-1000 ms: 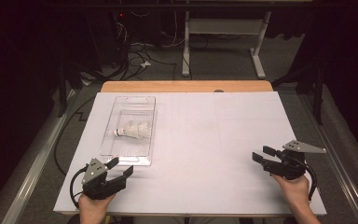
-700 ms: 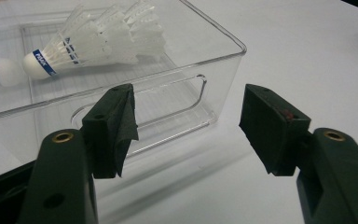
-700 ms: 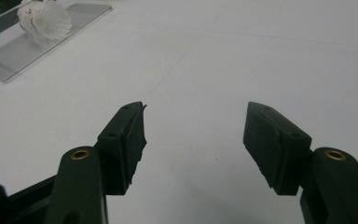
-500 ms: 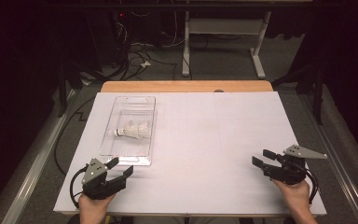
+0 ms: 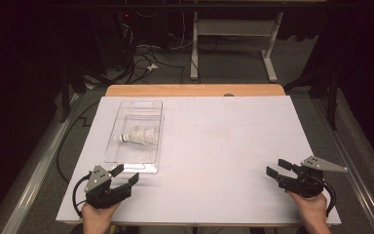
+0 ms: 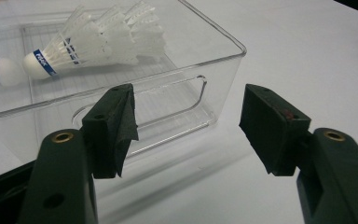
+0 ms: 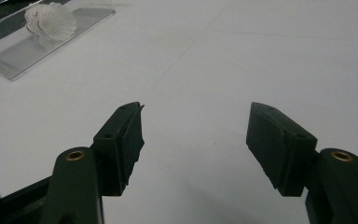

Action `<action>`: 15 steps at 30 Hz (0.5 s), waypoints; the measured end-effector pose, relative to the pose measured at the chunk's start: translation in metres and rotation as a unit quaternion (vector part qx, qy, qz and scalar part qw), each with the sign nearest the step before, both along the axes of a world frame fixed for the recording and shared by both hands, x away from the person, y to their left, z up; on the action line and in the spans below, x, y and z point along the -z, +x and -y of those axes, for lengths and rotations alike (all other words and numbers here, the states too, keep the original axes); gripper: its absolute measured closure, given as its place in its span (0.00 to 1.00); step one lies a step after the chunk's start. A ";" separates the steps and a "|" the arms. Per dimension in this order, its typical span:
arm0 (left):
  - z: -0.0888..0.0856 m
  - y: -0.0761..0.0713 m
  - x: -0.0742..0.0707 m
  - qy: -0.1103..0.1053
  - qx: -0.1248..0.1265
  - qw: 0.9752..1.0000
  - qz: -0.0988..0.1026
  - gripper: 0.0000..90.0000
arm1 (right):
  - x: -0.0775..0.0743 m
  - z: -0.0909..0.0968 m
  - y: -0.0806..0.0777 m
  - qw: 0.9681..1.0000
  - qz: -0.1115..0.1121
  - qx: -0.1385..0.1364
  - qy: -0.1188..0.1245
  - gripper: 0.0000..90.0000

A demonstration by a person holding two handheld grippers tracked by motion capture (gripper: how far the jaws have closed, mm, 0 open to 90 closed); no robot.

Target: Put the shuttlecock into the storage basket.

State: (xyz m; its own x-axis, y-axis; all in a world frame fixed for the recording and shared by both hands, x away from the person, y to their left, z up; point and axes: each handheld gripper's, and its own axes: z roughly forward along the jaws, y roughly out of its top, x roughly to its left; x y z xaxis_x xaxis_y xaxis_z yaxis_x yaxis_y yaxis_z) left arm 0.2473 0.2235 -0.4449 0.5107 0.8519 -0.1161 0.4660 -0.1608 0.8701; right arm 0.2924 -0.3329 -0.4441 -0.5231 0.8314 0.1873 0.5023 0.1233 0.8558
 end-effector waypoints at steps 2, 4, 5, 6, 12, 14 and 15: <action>0.000 0.000 0.000 0.000 0.000 1.000 0.000 0.41 | 0.000 0.001 -0.001 1.000 0.002 0.001 0.002 0.40; 0.000 0.000 0.000 0.000 0.000 1.000 0.000 0.41 | 0.001 0.002 -0.001 1.000 0.004 0.002 0.004 0.39; 0.000 0.000 0.000 0.000 -0.001 1.000 0.000 0.41 | 0.001 0.002 -0.001 1.000 0.004 0.002 0.004 0.39; 0.000 0.000 0.000 0.000 -0.001 1.000 0.000 0.41 | 0.001 0.002 -0.002 1.000 0.003 0.003 0.005 0.39; -0.001 0.000 0.000 -0.001 0.000 1.000 -0.002 0.41 | 0.002 0.003 -0.002 1.000 0.002 0.005 0.004 0.38; -0.001 0.001 0.000 -0.002 -0.001 1.000 -0.001 0.41 | 0.003 0.003 -0.001 1.000 0.002 0.005 0.003 0.38; -0.001 0.001 0.000 -0.002 -0.001 1.000 -0.002 0.41 | 0.003 0.003 -0.001 1.000 0.001 0.005 0.004 0.38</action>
State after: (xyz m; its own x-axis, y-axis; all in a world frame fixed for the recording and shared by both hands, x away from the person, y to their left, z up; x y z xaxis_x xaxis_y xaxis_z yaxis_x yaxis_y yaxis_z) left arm 0.2481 0.2241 -0.4451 0.5094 0.8519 -0.1214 0.4689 -0.1565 0.8693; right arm 0.2911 -0.3362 -0.4469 -0.5153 0.8352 0.1923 0.5022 0.1123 0.8574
